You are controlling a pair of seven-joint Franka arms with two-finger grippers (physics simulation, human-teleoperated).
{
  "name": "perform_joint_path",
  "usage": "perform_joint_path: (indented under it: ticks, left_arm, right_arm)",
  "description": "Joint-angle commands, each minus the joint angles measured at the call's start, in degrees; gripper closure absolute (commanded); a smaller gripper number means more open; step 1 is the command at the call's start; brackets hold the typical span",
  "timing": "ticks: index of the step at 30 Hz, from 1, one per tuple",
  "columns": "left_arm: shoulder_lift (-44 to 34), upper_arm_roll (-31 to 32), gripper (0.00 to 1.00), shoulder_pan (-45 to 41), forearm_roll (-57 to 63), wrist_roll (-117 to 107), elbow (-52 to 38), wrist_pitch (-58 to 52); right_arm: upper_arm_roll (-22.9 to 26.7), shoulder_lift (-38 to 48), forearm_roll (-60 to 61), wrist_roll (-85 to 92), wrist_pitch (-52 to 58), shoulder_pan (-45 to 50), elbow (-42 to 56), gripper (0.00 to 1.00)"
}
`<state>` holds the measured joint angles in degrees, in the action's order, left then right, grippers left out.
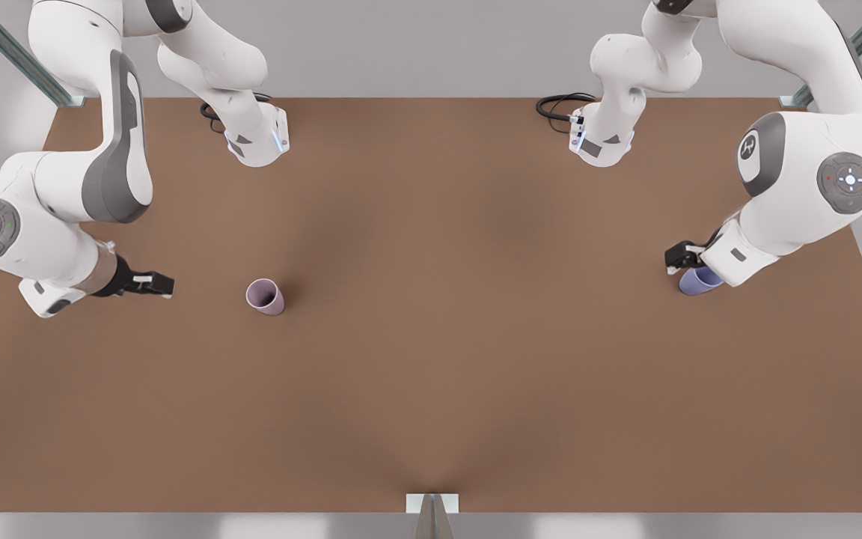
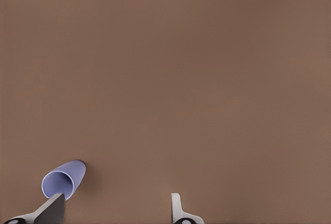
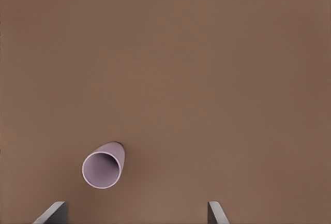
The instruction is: Stack the cups, with the pink cup at the bottom and the purple cup at the top
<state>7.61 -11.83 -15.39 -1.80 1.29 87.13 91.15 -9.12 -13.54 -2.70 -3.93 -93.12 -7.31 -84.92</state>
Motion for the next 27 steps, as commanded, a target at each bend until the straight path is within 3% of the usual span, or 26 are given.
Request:
perform_joint_path:
  ticks: [1,7,10,14,22,24,27]
  left_arm:
    - [0.1,0.0,0.0,0.0,0.0,-0.3,0.0,1.9]
    - [1.3,-0.6,0.0,0.0,0.2,0.0,-0.6,0.4]
    - [1.1,-0.6,0.0,0.0,0.6,-0.2,-0.6,-2.6]
    - [1.4,-0.5,0.0,0.0,0.4,0.6,-0.2,-2.5]
    - [0.6,-0.5,0.0,0.0,0.4,0.6,1.2,-2.8]
    - [0.6,-0.5,0.0,0.0,0.7,0.6,1.2,-2.8]
    - [0.6,-0.6,0.0,0.0,0.7,0.6,1.5,-3.0]
  right_arm:
    - [-0.8,-1.0,0.1,-1.4,-2.1,0.0,0.9,0.0]
    - [-2.6,-2.5,0.0,-2.4,-2.0,3.3,-0.2,0.0]
    - [-2.7,-2.2,3.1,-2.2,-3.2,3.7,-6.3,0.0]
    - [-2.6,1.3,3.0,-2.6,-17.8,6.5,-22.1,0.0]
    - [-2.0,-4.4,3.4,-0.1,-26.1,0.1,-26.5,0.0]
    - [-2.1,-3.9,7.1,0.9,-35.5,0.0,-31.4,0.0]
    - [-2.2,-3.9,7.8,0.9,-40.1,0.5,-34.4,0.0]
